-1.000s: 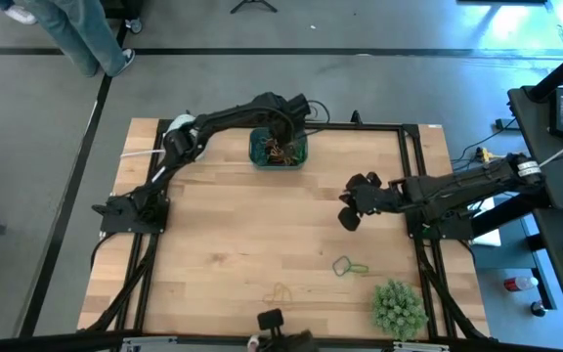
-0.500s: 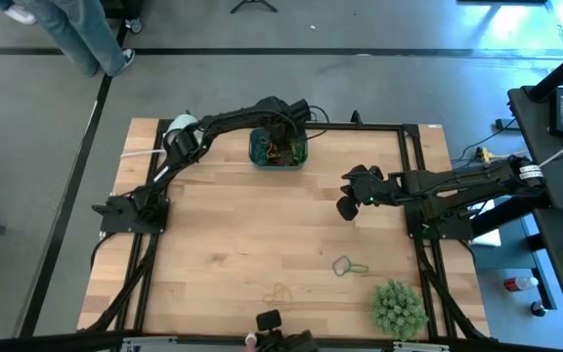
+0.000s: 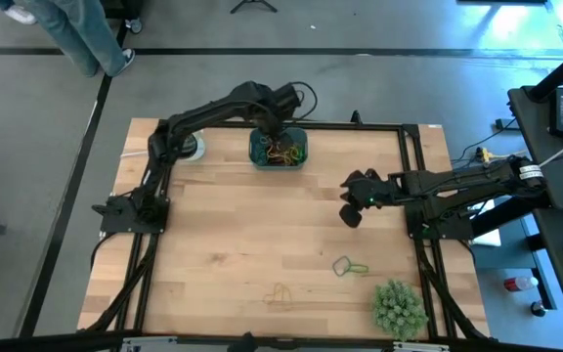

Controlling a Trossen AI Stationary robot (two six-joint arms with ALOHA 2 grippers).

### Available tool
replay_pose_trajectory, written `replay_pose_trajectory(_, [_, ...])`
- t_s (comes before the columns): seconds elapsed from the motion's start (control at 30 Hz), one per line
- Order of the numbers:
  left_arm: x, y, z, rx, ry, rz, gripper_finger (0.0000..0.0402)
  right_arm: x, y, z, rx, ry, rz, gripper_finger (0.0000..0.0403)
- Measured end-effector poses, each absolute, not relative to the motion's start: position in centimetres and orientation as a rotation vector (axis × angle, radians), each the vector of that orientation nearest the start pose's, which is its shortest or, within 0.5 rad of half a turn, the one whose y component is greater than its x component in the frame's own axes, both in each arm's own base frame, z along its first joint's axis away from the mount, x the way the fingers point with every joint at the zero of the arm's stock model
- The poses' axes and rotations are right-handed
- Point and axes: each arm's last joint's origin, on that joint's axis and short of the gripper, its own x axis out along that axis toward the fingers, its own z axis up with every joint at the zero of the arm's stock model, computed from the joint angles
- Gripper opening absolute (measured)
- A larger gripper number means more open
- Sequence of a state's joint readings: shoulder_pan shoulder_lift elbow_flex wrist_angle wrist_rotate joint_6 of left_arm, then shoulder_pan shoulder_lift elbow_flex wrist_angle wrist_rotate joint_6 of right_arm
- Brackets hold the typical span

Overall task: Pick and place rubber bands into bin
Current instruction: Put the blue rubber band into the blue bin

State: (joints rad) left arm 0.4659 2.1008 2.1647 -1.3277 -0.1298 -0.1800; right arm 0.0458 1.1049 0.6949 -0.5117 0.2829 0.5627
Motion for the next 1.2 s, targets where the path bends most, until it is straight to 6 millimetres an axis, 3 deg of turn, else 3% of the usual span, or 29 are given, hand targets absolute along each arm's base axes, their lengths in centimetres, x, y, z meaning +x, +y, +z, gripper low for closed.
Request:
replay_pose_trajectory(0.13, [37.3,16.3,33.7,-0.354,1.185,0.596,0.0089,20.8,0.4,22.0,0.368,0.829,-0.445,0.001])
replay_pose_trajectory(0.3, [38.2,11.9,34.9,-0.293,1.171,0.487,0.0013,20.7,0.7,22.0,0.354,0.835,-0.427,0.001])
replay_pose_trajectory(0.6, [39.7,6.3,35.0,-0.179,1.16,0.347,0.0002,20.7,2.1,22.0,0.453,0.83,-0.405,0.0006])
replay_pose_trajectory(0.7, [40.6,5.1,34.3,-0.114,1.115,0.31,0.0002,20.6,2.8,22.0,0.49,0.828,-0.397,0.0004])
replay_pose_trajectory(0.83, [40.5,4.0,31.5,-0.131,1.122,0.208,0.0002,20.5,3.6,22.0,0.586,0.81,-0.414,0.0002])
replay_pose_trajectory(1.0, [37.4,2.6,27.5,-0.194,1.122,0.131,0.0002,20.5,4.9,22.3,0.64,0.772,-0.387,0.0002])
replay_pose_trajectory(1.2, [30.4,0.9,24.7,-0.291,1.042,0.135,0.0001,21.7,6.4,22.4,0.727,0.75,-0.372,0.0001])
